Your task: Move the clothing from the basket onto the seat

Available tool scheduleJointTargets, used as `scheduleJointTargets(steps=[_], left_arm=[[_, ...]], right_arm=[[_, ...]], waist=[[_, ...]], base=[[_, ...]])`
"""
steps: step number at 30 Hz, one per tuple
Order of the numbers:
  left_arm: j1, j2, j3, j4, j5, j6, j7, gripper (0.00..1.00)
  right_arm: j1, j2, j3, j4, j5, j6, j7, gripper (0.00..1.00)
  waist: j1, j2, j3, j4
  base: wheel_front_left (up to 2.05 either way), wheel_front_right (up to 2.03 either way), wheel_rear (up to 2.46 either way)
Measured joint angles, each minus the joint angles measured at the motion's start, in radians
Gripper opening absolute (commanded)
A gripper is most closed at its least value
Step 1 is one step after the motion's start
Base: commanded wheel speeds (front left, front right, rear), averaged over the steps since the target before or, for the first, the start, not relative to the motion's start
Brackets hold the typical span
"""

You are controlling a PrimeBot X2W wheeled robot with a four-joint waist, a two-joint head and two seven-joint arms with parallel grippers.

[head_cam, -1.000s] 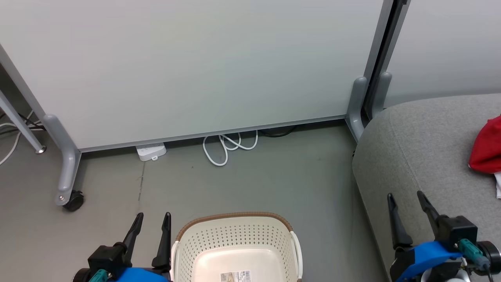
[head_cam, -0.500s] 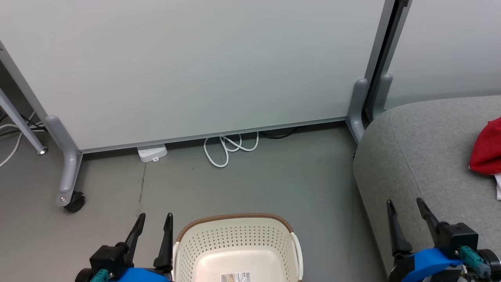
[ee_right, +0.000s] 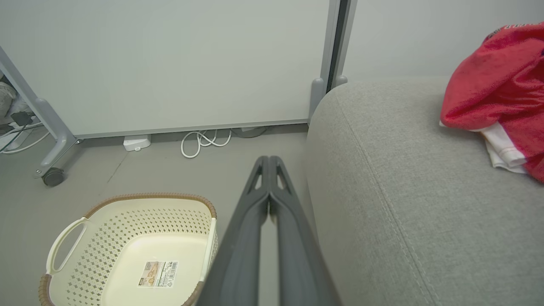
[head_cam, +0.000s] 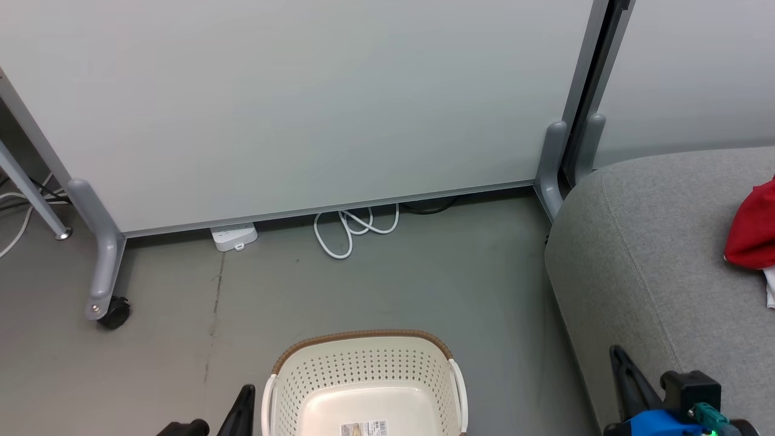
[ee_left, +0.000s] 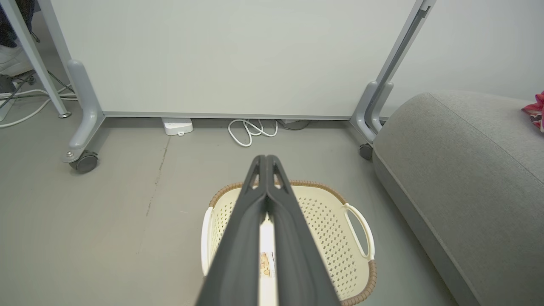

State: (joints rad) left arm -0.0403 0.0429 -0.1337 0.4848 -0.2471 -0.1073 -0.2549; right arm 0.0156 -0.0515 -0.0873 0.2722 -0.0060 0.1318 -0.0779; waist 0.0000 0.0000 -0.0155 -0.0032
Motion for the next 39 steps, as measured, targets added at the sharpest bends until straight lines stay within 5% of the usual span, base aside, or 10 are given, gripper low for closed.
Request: scheduleJointTargets(steps=[20,39], left_arm=[[0.088,-0.021,-0.001,0.138,-0.01,0.0,0.013,0.0],[0.062,-0.019,0.063,0.044,-0.366,-0.001,0.107,0.0]], right_arm=[[0.038,0.006,0.0,0.168,0.02,0.0,0.0,0.0],[0.019,0.006,-0.005,0.122,0.437,0.0,0.052,0.0]], waist=[[0.0,0.0,0.0,0.0],[0.0,0.0,0.003,0.0]], base=[[0.0,0.0,0.0],[0.0,0.0,0.0]])
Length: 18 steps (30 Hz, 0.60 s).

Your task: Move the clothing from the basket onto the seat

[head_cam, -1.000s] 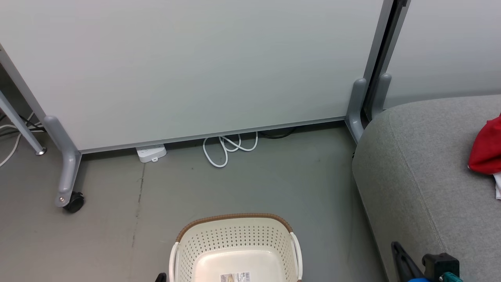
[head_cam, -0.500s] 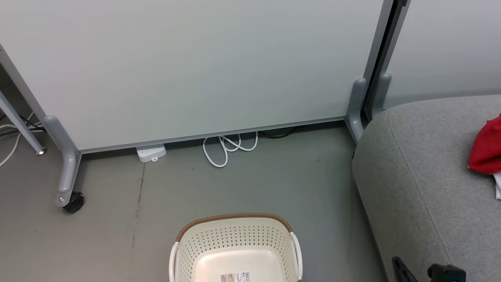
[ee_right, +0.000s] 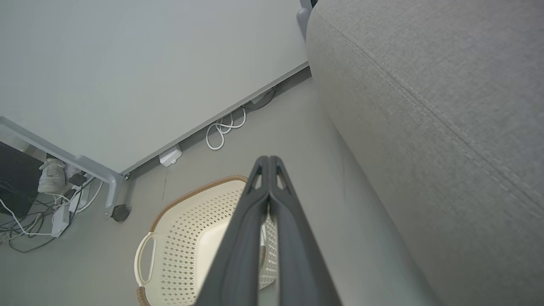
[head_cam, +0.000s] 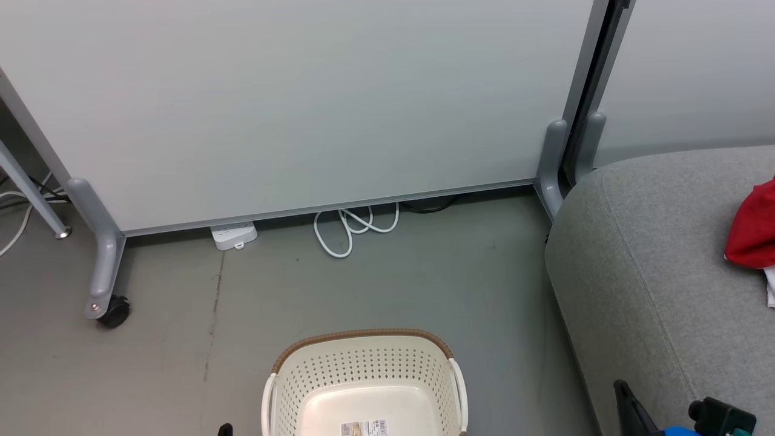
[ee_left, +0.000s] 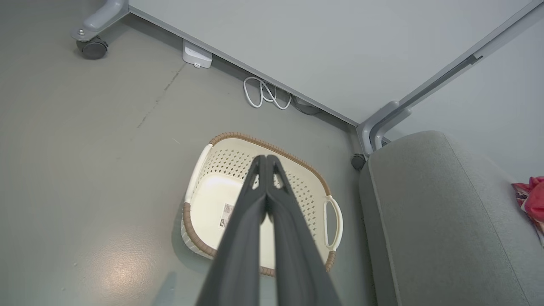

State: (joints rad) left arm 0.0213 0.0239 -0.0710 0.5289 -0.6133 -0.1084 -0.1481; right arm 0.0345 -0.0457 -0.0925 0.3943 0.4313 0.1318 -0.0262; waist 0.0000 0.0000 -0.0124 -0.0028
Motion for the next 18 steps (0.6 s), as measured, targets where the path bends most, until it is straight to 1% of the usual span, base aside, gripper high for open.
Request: scheduleJointTargets(steps=[18], left_arm=[[-0.028,0.005,0.044,-0.07,-0.248,-0.007,0.066,0.0]], right_arm=[[-0.034,0.0,-0.006,-0.036,0.293,0.0,0.035,0.0]], waist=[[0.0,0.0,0.003,0.0]], base=[[0.0,0.0,0.0]])
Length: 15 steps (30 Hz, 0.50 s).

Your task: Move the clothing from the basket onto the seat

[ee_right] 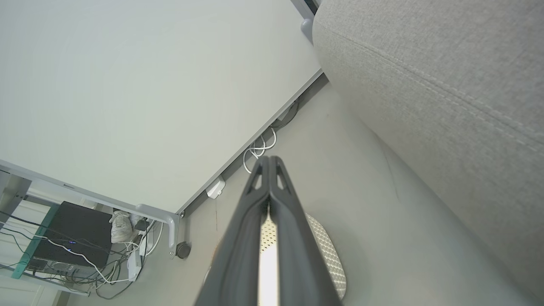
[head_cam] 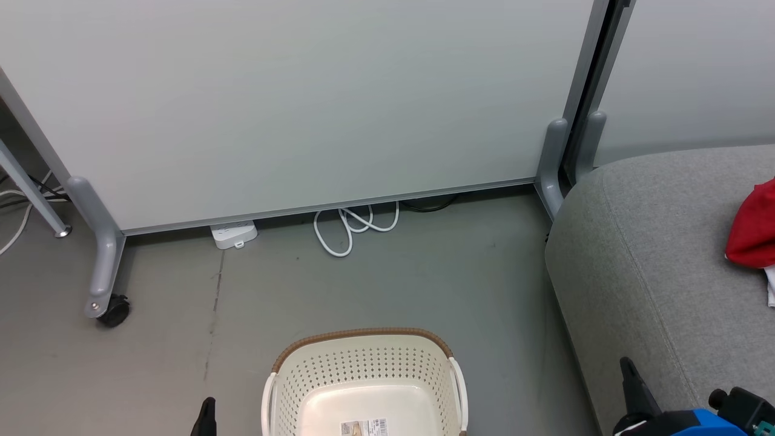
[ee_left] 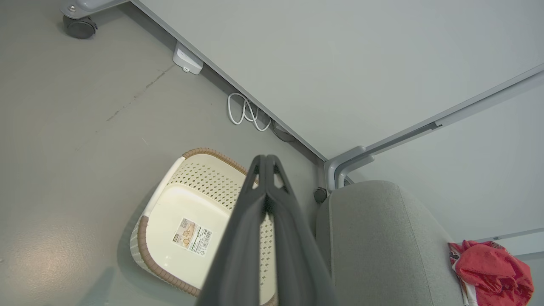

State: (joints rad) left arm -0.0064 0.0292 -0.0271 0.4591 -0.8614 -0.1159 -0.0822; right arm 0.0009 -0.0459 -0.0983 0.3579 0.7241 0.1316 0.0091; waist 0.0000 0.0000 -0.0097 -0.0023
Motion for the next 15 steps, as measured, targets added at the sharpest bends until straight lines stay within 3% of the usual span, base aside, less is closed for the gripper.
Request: scheduleJointTargets(steps=[15], left_arm=[[-0.021,0.004,0.033,-0.049,-0.174,-0.001,0.045,0.0]], right_arm=[[-0.023,0.0,-0.003,-0.025,0.206,0.0,0.025,0.0]], waist=[[0.0,0.0,0.002,0.0]], base=[[0.0,0.0,0.0]])
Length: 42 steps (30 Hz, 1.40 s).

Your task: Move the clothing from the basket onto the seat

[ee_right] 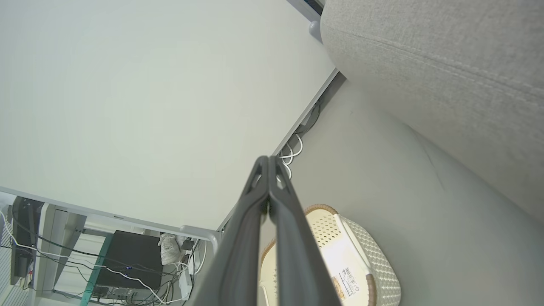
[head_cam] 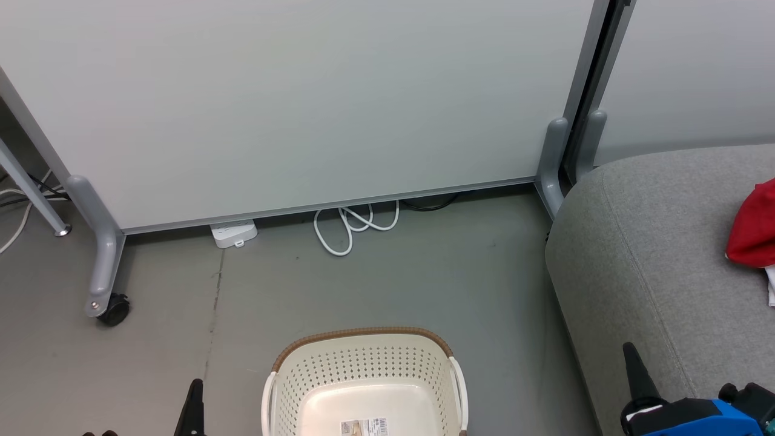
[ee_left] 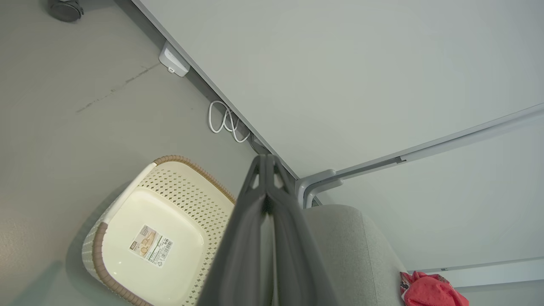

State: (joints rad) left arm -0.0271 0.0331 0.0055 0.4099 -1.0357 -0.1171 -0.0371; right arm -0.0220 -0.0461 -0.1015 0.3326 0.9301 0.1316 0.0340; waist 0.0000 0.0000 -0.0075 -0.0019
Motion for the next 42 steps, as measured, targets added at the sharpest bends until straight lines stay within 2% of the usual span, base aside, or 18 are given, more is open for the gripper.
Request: scheduleJointTargets(steps=[17,42], left_arm=[[-0.024,0.004,0.033,-0.051,-0.178,-0.002,0.046,0.0],[-0.049,0.01,0.072,-0.11,-0.385,-0.009,0.099,0.0]], right_arm=[[-0.028,0.0,-0.003,-0.027,0.212,0.0,0.021,0.0],[-0.055,-0.001,-0.007,-0.058,0.456,-0.001,0.051,0.0]], waist=[[0.0,0.0,0.003,0.0],[0.0,0.0,0.006,0.001]], base=[[0.0,0.0,0.0],[0.0,0.0,0.0]])
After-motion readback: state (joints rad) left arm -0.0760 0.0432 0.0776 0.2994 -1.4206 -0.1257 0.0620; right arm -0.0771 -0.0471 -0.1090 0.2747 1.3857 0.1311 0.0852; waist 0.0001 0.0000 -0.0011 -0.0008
